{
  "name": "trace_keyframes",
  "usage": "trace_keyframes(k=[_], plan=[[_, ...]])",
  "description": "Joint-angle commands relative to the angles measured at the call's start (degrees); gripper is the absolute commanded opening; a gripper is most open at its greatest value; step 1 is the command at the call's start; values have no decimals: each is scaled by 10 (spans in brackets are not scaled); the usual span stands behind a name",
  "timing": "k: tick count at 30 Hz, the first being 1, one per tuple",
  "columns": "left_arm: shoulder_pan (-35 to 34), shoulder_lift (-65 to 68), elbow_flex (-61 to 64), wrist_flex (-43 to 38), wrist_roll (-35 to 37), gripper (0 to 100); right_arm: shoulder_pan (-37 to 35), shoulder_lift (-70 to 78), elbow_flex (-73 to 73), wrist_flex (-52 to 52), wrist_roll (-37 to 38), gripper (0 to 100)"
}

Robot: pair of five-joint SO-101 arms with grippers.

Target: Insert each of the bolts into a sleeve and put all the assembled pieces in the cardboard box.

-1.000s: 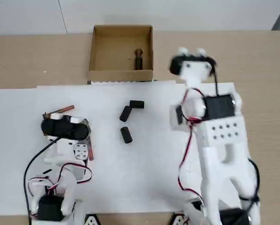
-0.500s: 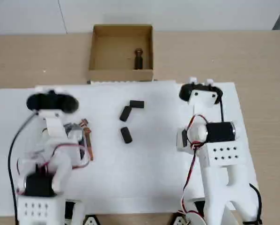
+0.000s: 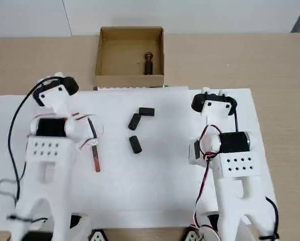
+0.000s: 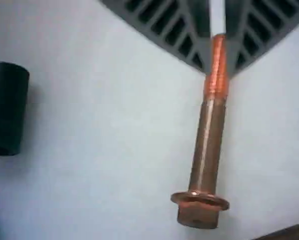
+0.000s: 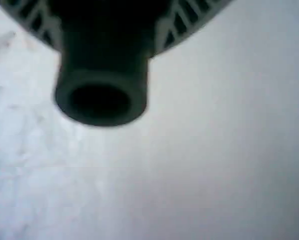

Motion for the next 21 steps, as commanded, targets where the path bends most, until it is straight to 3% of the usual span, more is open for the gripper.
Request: trace_keyframes(k=[1,9,21], plan=[[3,71,-52,29,-17,7,3,-16,-4,-6,-7,3],[-2,238,-148,120,-92,7,3,-16,-1,-6,-7,3],[3,297,-211,99,-107,47,3,-16,-1,-11,-8,3]])
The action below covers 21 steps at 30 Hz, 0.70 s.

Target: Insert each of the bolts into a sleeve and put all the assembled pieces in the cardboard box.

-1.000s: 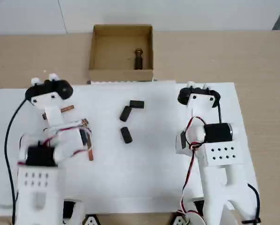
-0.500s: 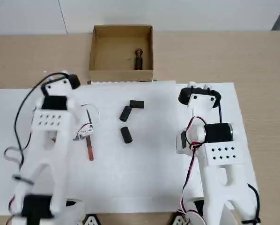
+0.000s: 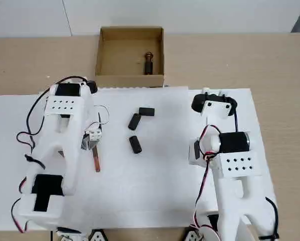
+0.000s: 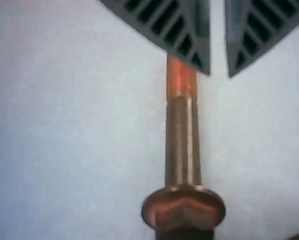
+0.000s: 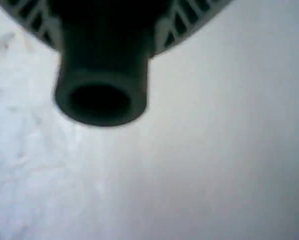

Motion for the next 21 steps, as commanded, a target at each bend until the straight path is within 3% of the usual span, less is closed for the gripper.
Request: trace_keyframes(k=[1,21], plan=[[3,6,-22,-6,-3,60,4,-15,-3,-11,-4,3],[3,113,-22,-103,-3,76,4,-16,-3,-11,-4,3]])
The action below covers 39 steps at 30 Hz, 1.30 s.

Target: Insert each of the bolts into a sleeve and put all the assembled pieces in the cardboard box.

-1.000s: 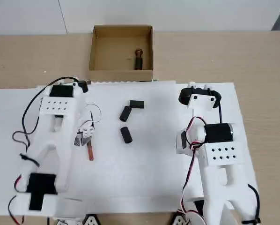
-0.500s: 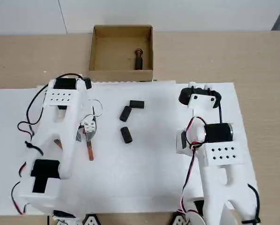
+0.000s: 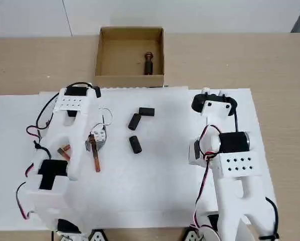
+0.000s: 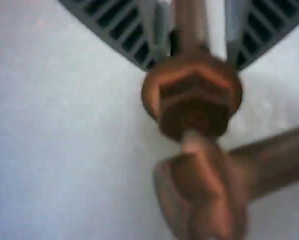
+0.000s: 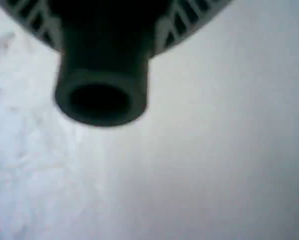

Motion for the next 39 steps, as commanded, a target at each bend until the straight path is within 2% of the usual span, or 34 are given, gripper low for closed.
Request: trace_keyframes(k=[1,6,9,11,18,25,29,36,39], plan=[[3,6,-22,-21,-3,76,4,-16,-3,-11,-4,3],[3,35,-22,-39,-3,72,4,-16,-3,-11,-4,3],[3,49,-22,-40,-3,2,4,-16,-3,-11,-4,3],[3,51,-22,-37,-3,6,4,-17,-4,-11,-4,3],[6,47,-63,17,-4,5,2,-39,-14,-7,-4,3],[65,-91,-132,89,-1,5,0,-146,-19,-6,4,3],[93,-177,-136,107,-1,5,0,-191,-19,8,40,3],[96,-269,-135,116,-5,5,0,-235,-19,44,71,3],[97,-314,-135,116,-47,5,-1,-255,-19,51,75,3]])
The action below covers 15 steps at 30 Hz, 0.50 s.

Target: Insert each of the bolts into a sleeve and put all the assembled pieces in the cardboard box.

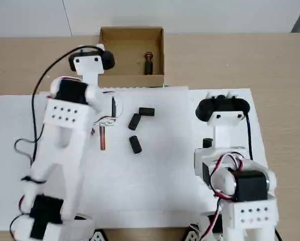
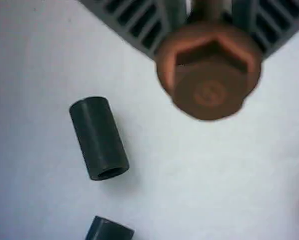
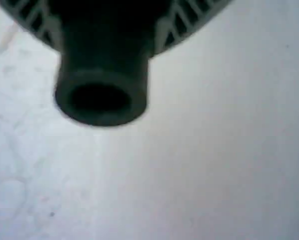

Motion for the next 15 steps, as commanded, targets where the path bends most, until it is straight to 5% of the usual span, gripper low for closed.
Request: trace_keyframes(k=[1,6,15], plan=[[4,-80,-22,16,-41,5,-1,-29,-18,10,7,3],[4,-182,6,16,-82,5,-1,-62,-16,24,8,3],[-1,-434,234,-27,-162,5,-29,-70,13,-9,4,3]])
